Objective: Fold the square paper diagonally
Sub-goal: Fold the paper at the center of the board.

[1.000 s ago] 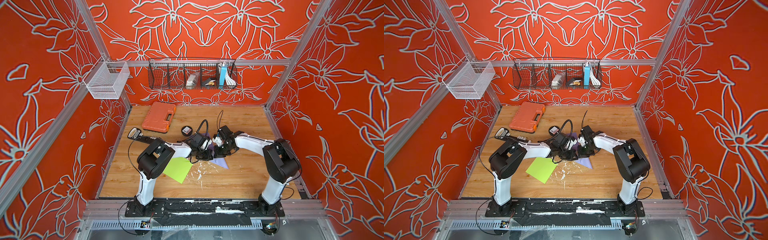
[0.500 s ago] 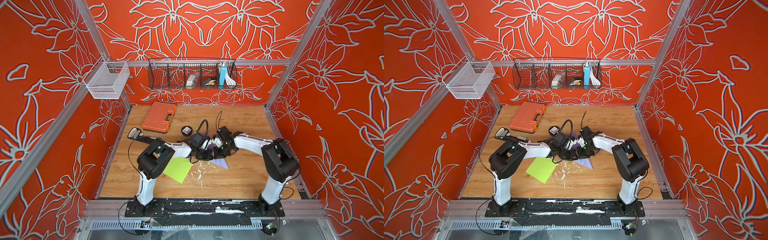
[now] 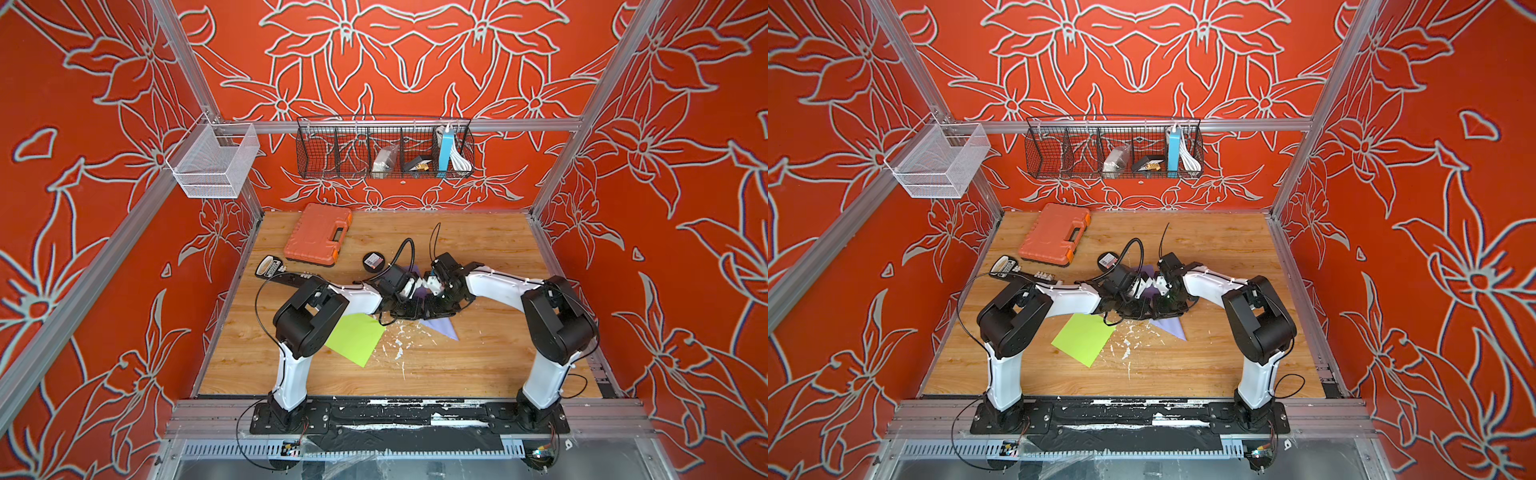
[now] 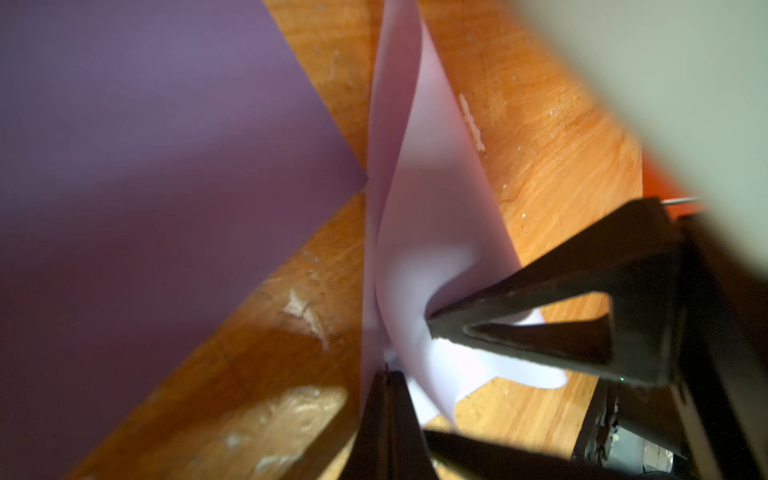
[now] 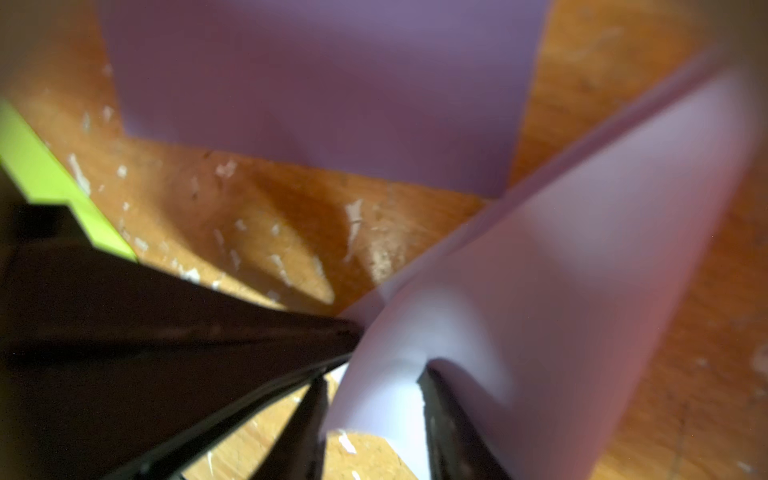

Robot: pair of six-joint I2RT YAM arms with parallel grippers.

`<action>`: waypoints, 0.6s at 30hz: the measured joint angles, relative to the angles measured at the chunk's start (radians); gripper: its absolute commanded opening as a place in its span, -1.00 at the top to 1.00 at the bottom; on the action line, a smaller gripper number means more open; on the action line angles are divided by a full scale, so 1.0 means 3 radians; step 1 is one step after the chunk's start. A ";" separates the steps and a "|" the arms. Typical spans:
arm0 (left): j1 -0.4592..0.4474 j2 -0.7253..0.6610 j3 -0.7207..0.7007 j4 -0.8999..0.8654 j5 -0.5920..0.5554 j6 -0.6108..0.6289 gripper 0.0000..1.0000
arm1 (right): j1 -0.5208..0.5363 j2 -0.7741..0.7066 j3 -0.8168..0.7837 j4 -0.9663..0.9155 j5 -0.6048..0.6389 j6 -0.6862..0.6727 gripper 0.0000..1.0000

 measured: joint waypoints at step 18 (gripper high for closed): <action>0.0055 -0.0257 -0.0095 -0.0102 -0.0216 0.0047 1.00 | 0.0023 -0.0005 -0.0001 -0.0001 0.0018 0.0032 0.30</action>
